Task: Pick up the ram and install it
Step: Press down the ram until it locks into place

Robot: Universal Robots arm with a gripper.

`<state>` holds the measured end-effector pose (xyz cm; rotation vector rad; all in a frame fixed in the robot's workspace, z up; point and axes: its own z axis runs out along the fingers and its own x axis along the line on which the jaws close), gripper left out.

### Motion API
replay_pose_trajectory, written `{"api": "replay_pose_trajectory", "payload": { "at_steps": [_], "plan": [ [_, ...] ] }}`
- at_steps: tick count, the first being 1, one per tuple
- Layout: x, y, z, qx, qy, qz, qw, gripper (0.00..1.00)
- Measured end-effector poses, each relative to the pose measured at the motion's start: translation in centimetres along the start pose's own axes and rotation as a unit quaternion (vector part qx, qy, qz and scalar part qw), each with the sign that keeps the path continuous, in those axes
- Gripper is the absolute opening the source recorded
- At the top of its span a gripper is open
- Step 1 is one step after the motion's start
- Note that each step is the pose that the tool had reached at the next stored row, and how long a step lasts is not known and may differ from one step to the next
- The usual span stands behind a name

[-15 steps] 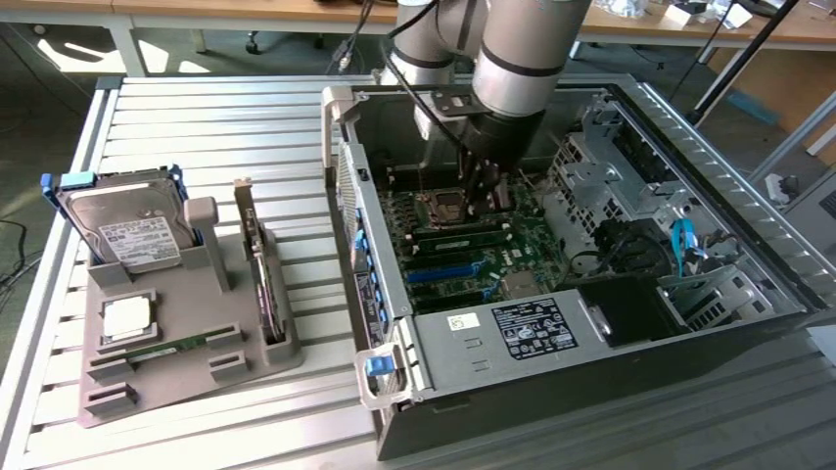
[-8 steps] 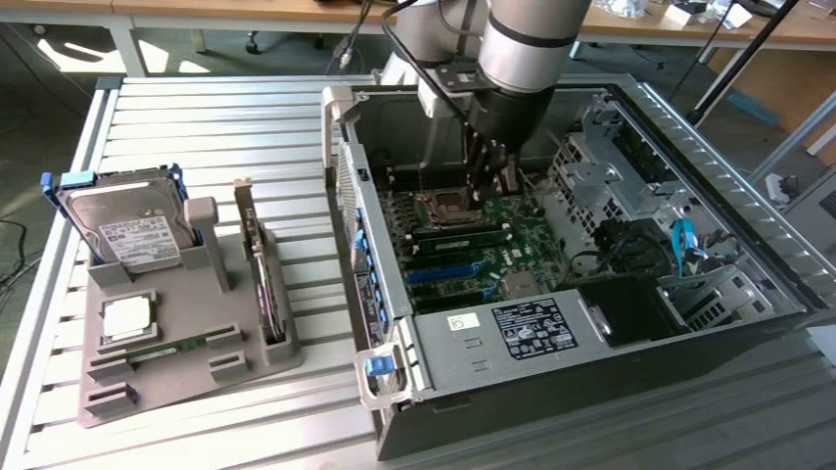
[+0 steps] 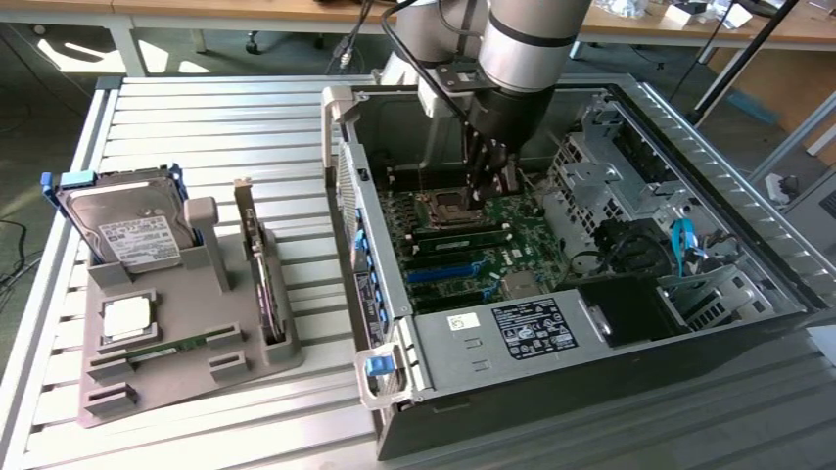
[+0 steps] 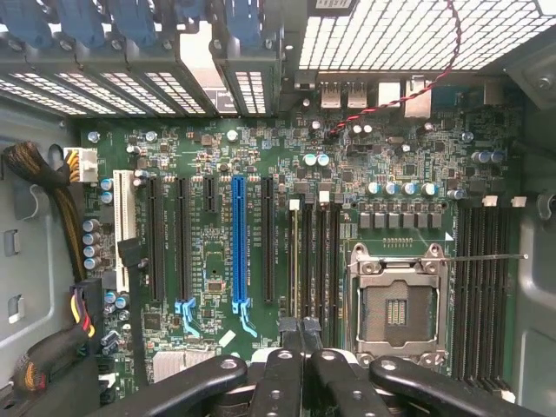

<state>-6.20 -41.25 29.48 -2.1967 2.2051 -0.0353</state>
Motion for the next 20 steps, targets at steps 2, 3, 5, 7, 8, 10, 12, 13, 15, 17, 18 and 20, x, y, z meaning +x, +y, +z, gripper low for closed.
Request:
{"api": "replay_pose_trajectory", "payload": {
  "at_steps": [2,3,5,7,8,10,12,13,15,17,18,20],
  "plan": [
    [0.0,0.0,0.0,0.0,0.0,0.0,1.0,0.11],
    [0.0,0.0,0.0,0.0,0.0,0.0,1.0,0.11],
    [0.0,0.0,0.0,0.0,0.0,0.0,1.0,0.11],
    [0.0,0.0,0.0,0.0,0.0001,0.003,1.0,0.11],
    [0.0,0.0,0.0,0.0001,0.0005,0.015,0.9999,0.11],
    [0.0,0.0,0.01,0.0002,0.0012,0.033,0.9995,0.11],
    [0.0,0.0,0.01,0.0002,0.0019,0.05,0.9987,0.11],
    [0.0,0.0,0.01,0.0003,0.0024,0.06,0.9982,0.11],
    [0.0,0.01,0.01,0.0004,0.0028,0.073,0.9973,0.11],
    [0.0,0.0,0.01,0.0004,0.0032,0.084,0.9965,0.11],
    [0.0,0.01,0.01,0.0005,0.0037,0.096,0.9953,0.11],
    [0.0,0.01,0.01,0.0005,0.0043,0.113,0.9935,0.11]
  ]
}}
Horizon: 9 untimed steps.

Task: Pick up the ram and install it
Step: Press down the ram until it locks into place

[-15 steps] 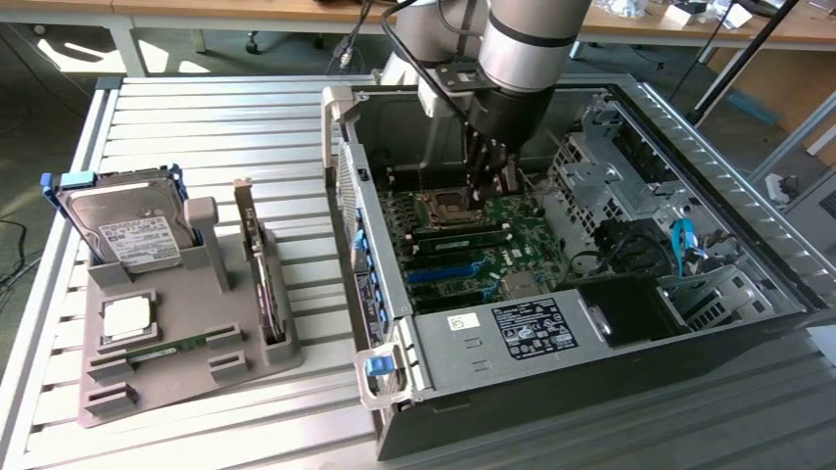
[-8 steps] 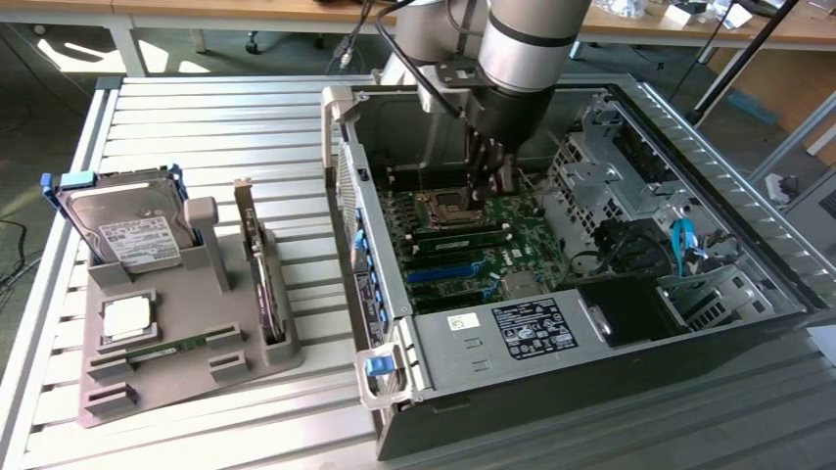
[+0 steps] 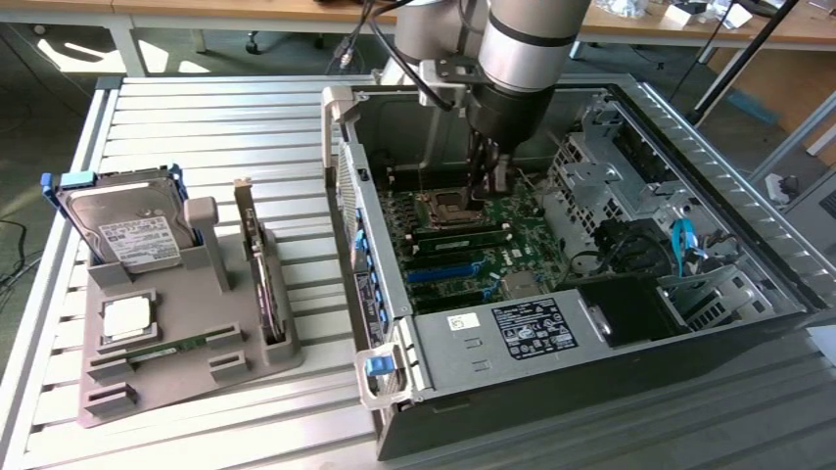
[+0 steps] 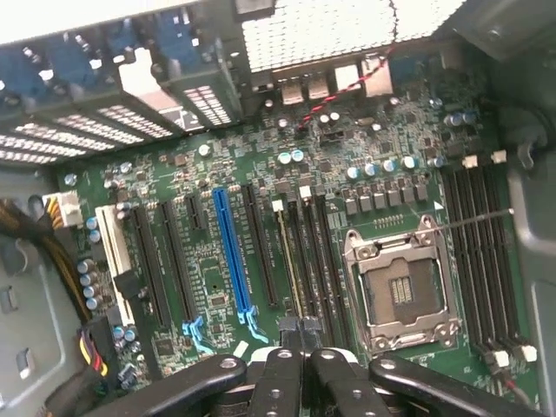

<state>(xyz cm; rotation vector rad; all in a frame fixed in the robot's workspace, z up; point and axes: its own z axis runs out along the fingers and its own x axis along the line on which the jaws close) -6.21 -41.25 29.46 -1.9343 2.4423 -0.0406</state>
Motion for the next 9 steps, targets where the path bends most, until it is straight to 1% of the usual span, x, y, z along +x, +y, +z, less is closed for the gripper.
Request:
{"api": "replay_pose_trajectory", "payload": {
  "at_steps": [2,4,7,9],
  "plan": [
    [0.0,0.0,0.0,0.0001,0.0006,0.017,0.9999,0.11],
    [0.0,0.0,0.0,0.0002,0.0014,0.037,0.9993,0.11],
    [0.0,0.0,0.0,0.0003,0.0023,0.065,0.9979,0.11],
    [0.0,0.0,0.0,0.0003,0.0031,0.084,0.9965,0.11]
  ]
}}
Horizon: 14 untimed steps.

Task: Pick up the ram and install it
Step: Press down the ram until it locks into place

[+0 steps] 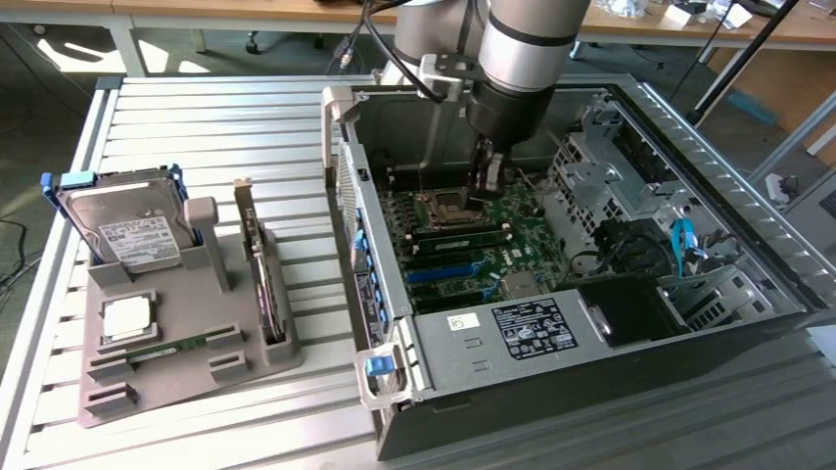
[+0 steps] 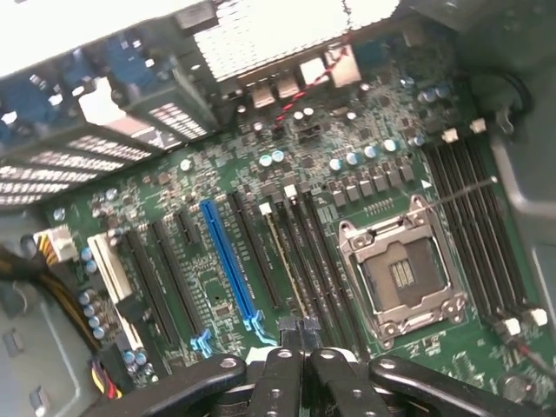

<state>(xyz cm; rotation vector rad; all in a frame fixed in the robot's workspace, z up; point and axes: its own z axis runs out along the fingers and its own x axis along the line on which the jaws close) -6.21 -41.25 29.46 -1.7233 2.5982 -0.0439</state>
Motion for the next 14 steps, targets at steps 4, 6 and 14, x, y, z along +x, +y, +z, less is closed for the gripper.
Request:
{"api": "replay_pose_trajectory", "payload": {
  "at_steps": [4,6,14],
  "plan": [
    [0.0,0.0,0.0,0.0002,0.0014,0.038,0.9993,0.11],
    [0.0,0.0,0.01,0.0002,0.0021,0.057,0.9984,0.11],
    [0.0,0.0,0.03,0.0006,0.0053,0.146,0.9893,0.11]
  ]
}}
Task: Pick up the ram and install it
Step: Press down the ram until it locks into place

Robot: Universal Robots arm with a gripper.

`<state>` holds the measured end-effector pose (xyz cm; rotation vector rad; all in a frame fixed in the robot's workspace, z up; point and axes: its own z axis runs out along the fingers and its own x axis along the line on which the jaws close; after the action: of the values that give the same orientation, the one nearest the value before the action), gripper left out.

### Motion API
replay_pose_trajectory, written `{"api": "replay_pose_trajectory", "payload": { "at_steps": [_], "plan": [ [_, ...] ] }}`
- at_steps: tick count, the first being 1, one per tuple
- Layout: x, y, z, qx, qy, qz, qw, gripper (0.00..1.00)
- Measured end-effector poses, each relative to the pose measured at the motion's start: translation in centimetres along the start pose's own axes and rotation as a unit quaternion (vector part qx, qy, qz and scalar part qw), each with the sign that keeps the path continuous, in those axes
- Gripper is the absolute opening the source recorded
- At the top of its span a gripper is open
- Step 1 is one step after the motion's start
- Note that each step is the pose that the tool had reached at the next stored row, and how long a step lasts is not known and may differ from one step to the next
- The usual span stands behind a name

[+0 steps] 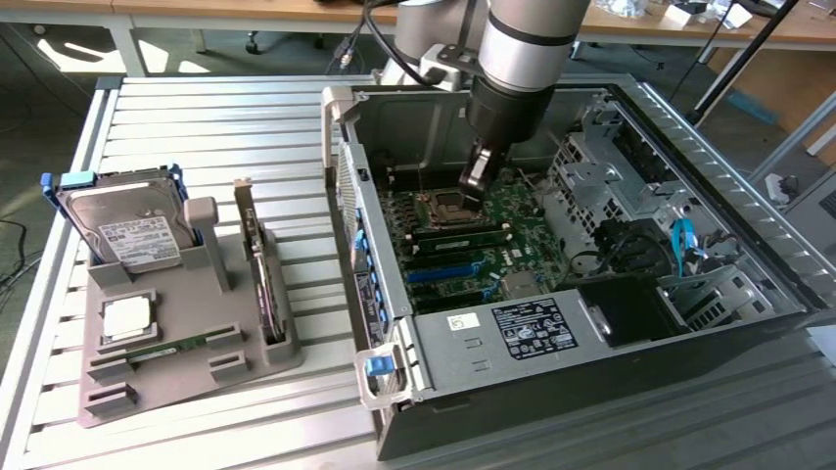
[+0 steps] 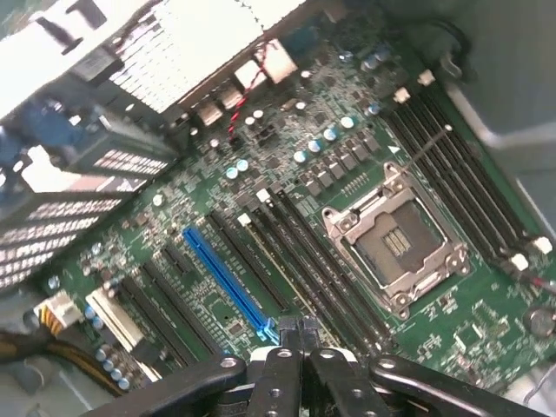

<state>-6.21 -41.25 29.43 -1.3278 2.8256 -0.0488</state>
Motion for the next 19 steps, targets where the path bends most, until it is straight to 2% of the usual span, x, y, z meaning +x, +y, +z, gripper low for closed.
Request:
{"api": "replay_pose_trajectory", "payload": {
  "at_steps": [5,8,11,12,15,19],
  "plan": [
    [0.0,0.0,0.03,0.0002,0.002,0.054,0.9986,0.11],
    [0.0,0.0,0.05,0.0004,0.003,0.081,0.9967,0.11],
    [0.0,0.0,0.1,0.0005,0.0039,0.108,0.9941,0.11],
    [0.0,0.0,0.12,0.0005,0.0045,0.123,0.9925,0.11],
    [0.0,0.0,0.18,0.0007,0.0062,0.17,0.9854,0.11],
    [0.0,0.0,0.2,0.0009,0.0075,0.206,0.9785,0.11]
  ]
}}
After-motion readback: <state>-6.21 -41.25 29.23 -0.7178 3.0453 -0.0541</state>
